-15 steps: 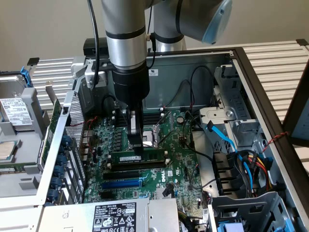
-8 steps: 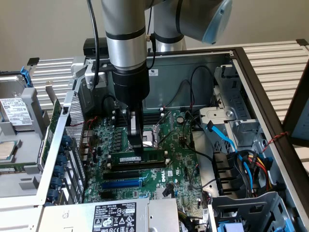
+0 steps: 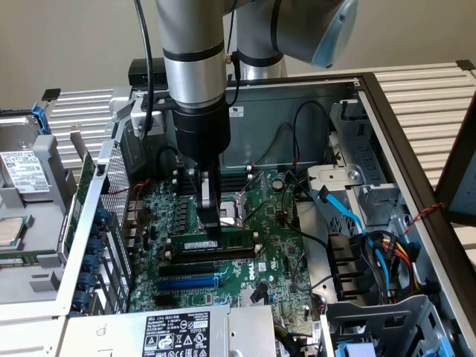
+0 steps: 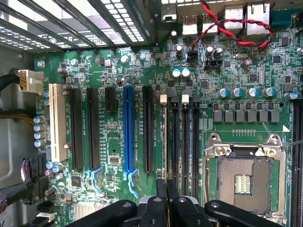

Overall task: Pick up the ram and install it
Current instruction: 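Insert the ram into the slot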

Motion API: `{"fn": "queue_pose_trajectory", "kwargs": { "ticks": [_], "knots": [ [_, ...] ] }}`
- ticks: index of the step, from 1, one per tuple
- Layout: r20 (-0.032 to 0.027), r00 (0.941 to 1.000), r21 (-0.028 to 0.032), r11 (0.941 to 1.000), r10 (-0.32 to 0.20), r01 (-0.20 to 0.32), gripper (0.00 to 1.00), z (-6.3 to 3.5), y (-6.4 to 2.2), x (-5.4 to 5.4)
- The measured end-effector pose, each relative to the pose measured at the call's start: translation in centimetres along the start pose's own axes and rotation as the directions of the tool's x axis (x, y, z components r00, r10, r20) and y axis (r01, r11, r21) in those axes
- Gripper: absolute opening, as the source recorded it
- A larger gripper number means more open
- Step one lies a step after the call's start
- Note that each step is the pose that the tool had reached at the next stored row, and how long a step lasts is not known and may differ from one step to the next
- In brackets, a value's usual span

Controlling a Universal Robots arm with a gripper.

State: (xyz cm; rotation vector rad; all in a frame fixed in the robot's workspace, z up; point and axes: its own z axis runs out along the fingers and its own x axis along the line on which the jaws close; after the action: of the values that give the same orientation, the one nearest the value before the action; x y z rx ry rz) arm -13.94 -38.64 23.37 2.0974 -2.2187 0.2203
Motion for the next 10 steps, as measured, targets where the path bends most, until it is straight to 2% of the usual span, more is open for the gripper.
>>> {"fn": "queue_pose_trajectory", "kwargs": {
  "ticks": [10],
  "knots": [
    [-0.0001, 1.0, 0.0, 1.0, 0.0, 0.0, 0.12, 0.09, 0.1, -0.02]
  ]
}}
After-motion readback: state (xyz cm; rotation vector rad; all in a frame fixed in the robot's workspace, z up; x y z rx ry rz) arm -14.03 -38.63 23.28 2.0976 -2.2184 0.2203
